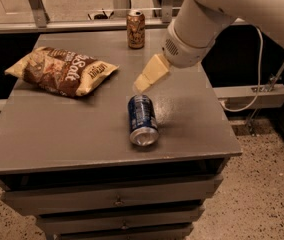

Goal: Place pepsi can upright

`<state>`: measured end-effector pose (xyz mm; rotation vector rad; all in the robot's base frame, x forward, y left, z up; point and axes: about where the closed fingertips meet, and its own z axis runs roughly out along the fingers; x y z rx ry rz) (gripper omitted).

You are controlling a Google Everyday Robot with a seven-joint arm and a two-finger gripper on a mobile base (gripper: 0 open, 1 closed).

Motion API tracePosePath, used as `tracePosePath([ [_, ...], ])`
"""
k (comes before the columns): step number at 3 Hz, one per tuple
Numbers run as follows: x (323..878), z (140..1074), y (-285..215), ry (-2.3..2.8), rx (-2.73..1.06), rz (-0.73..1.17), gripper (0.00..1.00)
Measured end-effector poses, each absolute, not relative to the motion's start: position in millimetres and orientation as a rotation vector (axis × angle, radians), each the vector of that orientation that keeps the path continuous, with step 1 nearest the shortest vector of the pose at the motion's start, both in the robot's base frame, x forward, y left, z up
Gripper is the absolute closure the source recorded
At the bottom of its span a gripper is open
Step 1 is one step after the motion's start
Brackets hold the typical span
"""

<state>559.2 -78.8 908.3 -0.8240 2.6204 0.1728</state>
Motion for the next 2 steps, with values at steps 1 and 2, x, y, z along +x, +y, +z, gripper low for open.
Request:
tracePosePath([
  [1,556,906,-48,2.708,-0.613,0.211,0.00],
  [2,544,898,-32,2.760,-0.489,0.215,0.00],
])
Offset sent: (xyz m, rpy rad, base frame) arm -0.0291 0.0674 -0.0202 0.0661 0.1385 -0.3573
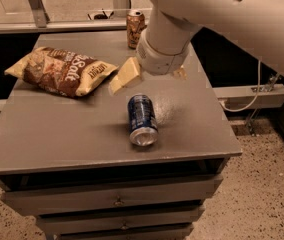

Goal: Place pepsi can upright

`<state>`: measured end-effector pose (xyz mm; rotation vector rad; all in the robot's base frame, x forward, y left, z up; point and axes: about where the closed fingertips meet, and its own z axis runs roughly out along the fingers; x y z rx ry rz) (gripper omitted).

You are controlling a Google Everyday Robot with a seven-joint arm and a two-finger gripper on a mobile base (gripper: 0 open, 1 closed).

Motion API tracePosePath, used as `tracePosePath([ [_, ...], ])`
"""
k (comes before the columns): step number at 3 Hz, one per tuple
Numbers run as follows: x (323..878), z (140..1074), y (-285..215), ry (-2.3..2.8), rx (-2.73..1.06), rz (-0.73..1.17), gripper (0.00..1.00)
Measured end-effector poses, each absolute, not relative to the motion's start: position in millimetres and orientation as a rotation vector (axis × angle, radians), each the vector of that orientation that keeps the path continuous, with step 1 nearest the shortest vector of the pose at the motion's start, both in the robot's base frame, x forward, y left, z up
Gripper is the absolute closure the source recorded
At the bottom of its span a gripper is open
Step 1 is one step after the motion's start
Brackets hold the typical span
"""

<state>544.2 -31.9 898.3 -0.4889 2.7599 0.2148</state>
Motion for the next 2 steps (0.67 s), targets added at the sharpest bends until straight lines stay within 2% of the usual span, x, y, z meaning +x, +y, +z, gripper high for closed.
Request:
tracePosePath([
  [2,526,859,-23,2.879,-0.381,0.109,0.00],
])
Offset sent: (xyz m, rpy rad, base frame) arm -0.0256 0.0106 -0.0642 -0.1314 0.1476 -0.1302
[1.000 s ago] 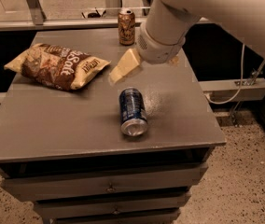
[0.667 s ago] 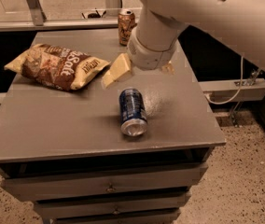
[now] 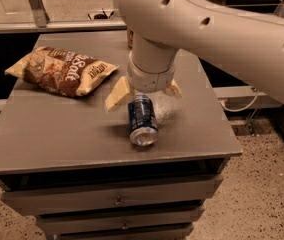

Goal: Place pepsi can upright

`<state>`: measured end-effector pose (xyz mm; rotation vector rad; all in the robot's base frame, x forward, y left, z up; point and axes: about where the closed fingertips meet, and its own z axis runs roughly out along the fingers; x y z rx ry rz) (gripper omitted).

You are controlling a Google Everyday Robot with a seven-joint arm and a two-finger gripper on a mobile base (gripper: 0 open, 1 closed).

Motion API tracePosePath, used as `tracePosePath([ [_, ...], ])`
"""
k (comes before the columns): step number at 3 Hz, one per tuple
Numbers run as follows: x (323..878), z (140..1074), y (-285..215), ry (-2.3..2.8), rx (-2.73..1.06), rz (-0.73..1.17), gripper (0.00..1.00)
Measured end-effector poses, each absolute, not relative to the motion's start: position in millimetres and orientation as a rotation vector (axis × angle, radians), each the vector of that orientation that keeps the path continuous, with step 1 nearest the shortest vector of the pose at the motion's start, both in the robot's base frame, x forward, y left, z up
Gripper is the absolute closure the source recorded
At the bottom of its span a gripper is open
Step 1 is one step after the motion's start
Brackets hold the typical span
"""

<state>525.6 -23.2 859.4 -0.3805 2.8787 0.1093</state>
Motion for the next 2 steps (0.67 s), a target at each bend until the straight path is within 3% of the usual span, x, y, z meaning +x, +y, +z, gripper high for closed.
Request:
tracePosePath([
  [2,524.8,837.9,-19.9,2.930,-0.374,0.045,0.41],
])
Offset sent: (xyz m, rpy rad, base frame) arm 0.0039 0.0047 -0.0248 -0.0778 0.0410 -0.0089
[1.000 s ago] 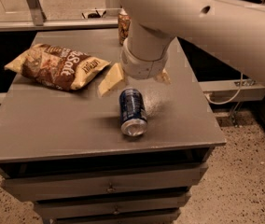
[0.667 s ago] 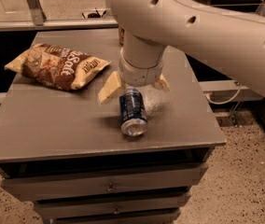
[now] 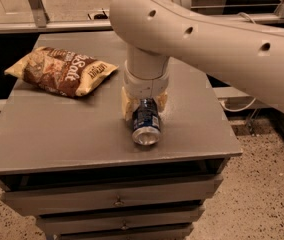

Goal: Place pepsi can upright

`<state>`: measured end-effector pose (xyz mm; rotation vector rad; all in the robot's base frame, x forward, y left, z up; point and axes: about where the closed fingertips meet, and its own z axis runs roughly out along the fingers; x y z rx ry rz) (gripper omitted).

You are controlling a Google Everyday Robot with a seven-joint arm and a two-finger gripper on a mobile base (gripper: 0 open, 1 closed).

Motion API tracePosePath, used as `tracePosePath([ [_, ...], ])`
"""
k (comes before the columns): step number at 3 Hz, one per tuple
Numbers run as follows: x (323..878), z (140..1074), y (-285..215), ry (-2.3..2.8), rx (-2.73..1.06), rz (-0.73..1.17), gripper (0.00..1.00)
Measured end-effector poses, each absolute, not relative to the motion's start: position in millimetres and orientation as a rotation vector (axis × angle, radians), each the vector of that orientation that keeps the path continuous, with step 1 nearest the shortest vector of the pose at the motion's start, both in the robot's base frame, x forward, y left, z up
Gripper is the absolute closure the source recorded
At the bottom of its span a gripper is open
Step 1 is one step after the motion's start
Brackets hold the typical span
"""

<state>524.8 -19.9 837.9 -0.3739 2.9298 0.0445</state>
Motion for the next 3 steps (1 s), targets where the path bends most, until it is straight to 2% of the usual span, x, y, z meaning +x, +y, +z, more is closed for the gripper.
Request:
tracePosePath([
  [2,542,871,-22,2.804,-0.481,0.009,0.88],
  [3,556,900,-28,2.659,-0.591,0.095,1.00],
])
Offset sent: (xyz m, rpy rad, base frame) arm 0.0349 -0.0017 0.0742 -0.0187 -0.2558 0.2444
